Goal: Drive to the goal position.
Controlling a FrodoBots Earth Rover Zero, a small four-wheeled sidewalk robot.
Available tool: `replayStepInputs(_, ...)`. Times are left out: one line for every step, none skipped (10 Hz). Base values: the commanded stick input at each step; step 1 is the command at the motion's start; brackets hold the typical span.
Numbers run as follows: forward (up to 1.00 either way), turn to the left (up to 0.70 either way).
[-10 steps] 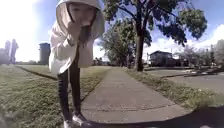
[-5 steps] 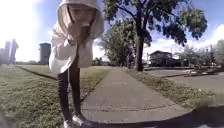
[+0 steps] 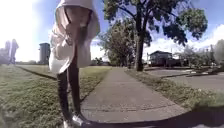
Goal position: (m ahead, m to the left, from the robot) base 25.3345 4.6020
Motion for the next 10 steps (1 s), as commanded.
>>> replayStepInputs(0.02,0.0)
replayStepInputs(0.05,0.0)
replayStepInputs(0.05,0.0)
replayStepInputs(0.05,0.0)
replayStepInputs(0.05,0.0)
replayStepInputs(0.05,0.0)
replayStepInputs(0.0,0.0)
replayStepInputs(0.04,0.0)
replayStepInputs(0.05,0.0)
replayStepInputs(0.05,0.0)
